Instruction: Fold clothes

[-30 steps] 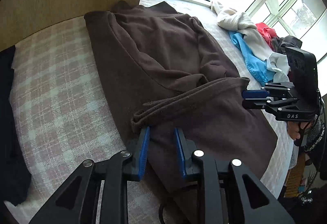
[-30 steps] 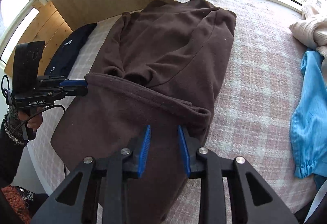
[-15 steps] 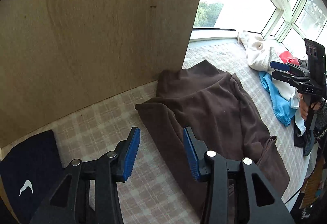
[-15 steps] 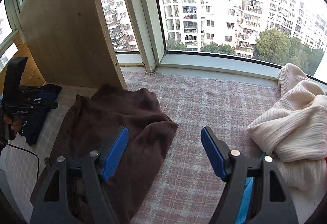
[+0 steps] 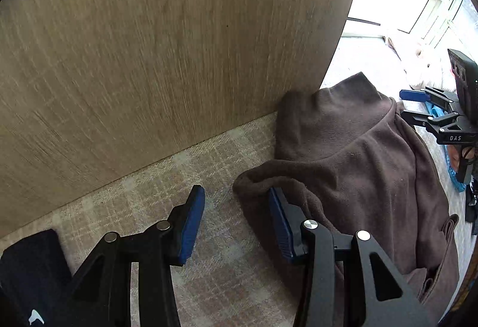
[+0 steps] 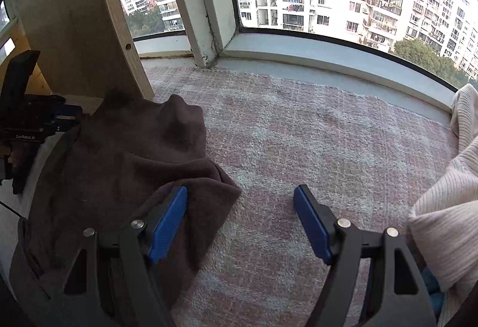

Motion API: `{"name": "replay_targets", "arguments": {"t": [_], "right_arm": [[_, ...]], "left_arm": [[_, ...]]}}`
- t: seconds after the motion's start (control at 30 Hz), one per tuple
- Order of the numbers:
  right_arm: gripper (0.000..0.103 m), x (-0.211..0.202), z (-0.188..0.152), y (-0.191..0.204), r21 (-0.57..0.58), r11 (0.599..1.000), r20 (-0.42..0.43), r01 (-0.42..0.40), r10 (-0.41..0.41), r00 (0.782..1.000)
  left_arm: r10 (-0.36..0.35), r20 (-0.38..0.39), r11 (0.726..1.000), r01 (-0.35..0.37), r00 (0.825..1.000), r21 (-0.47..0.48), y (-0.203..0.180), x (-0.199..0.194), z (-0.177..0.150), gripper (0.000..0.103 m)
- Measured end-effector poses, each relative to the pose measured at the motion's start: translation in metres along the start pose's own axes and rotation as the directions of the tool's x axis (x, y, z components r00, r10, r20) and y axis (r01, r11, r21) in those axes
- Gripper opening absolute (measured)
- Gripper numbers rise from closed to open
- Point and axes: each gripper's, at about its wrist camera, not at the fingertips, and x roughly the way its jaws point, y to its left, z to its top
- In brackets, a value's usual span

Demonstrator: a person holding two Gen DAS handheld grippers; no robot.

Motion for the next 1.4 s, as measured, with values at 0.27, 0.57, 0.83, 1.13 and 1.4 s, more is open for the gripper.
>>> {"name": "replay_targets", "arguments": {"t": [0.27,0.57,0.83,1.13,1.4], "right_arm": [[0.050,0.001,0.009,0.000,-0.039,0.994,-0.057,-0.098,0.096,0.994],[0.015,0.004,0.009,-0.009,0.103,0.962,-0.105,-0.251,0.261,0.960],[0.012,-0.041,0.020,-0.001,0.146,0.943,-0.003,-0.299,0.303,0.953],[0.012,-0.166,0.007,0.059,0.017,0.952,0.137,-0.307,0.302,0.944],[0.011,-0.231,-0.078,0.094,0.017,0.955,0.174,-0.295,0.287,0.942]], "left_arm": [[0.045,0.007,0.996,-0.045,0.999,0.076,-0.015,-0.002,-0.003,0.038],[-0.034,-0.001,0.995,0.034,0.999,0.096,-0.020,-0.003,-0.007,0.012],[-0.110,0.059,0.992,0.105,0.992,0.076,-0.010,-0.044,-0.008,0.009],[-0.157,0.218,0.983,0.131,0.963,0.131,-0.032,-0.160,-0.044,0.009],[-0.225,0.287,0.971,0.189,0.931,0.147,-0.068,-0.213,-0.125,0.009]]}}
